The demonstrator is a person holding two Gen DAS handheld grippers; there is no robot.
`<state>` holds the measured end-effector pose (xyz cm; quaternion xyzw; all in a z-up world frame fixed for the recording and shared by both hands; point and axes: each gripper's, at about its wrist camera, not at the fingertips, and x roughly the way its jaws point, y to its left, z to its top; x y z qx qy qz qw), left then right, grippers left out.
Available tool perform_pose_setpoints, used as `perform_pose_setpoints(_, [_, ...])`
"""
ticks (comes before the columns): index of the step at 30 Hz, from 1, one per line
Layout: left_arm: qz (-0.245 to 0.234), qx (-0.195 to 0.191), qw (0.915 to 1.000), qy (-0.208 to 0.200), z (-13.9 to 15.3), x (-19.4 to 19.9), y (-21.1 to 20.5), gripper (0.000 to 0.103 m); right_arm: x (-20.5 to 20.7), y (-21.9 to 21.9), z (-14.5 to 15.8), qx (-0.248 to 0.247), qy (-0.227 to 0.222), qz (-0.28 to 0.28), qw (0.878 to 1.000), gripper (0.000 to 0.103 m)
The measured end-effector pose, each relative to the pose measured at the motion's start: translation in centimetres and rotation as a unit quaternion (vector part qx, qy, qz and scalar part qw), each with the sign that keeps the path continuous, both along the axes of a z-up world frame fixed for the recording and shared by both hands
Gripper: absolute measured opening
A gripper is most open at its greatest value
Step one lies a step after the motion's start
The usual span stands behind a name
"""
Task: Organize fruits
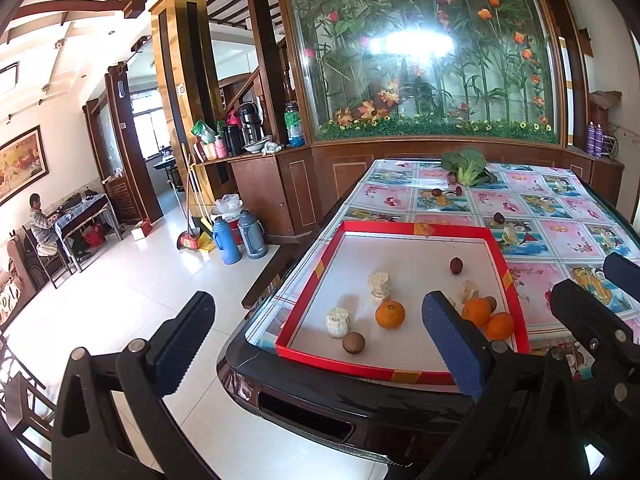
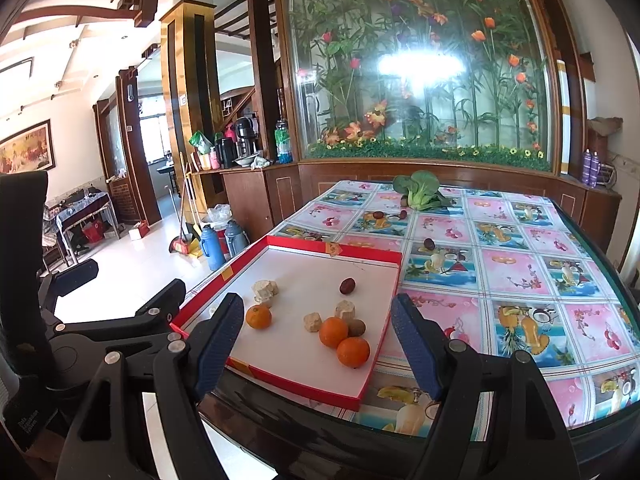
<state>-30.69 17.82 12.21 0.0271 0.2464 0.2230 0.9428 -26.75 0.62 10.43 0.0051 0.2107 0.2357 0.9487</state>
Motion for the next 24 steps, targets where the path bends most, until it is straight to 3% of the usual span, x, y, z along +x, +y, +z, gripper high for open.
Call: perform_pose_setpoints(24, [0.010, -0.007, 0.9999, 0.011, -0.7, -0.1, 1.4, 0.103, 0.0, 1.0, -0.3, -0.013, 0.003, 0.013, 1.000, 0.076])
